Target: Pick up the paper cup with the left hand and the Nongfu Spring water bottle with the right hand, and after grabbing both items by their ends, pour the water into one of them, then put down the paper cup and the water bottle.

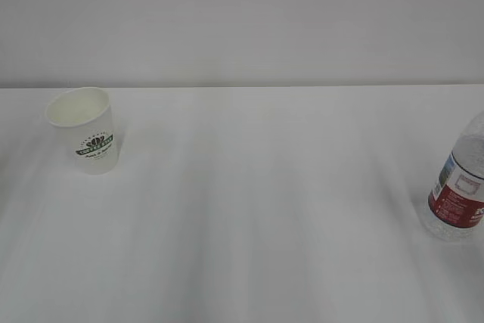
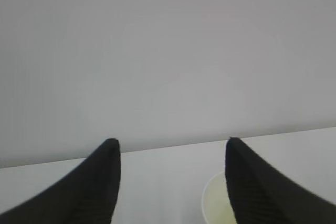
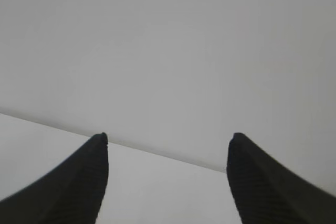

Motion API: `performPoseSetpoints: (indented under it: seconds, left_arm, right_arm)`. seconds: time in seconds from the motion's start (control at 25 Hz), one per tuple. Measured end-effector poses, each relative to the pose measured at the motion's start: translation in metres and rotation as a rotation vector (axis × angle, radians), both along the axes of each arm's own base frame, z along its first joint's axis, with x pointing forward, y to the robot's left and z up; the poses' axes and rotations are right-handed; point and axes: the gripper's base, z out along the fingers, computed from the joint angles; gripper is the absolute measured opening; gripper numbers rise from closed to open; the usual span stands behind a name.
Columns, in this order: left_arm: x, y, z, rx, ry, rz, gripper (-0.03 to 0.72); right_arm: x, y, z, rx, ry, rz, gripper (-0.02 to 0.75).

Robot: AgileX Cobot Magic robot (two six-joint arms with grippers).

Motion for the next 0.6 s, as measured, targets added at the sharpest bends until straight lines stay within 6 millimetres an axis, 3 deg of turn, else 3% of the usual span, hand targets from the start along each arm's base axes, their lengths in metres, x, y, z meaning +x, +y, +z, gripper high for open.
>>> performPoseSetpoints:
  seconds: [0.32, 0.6]
  left_arm:
    - [0.016, -0.003, -0.015, 0.003, -0.013, -0.019, 0.461]
    - [0.028, -0.003, -0.037, 0.006, 0.074, -0.019, 0.461]
  right_arm:
    - [0.021, 0.004, -0.011, 0.006, 0.001, 0.022, 0.535]
    - [0.029, 0.005, -0.019, 0.002, 0.037, 0.024, 0.534]
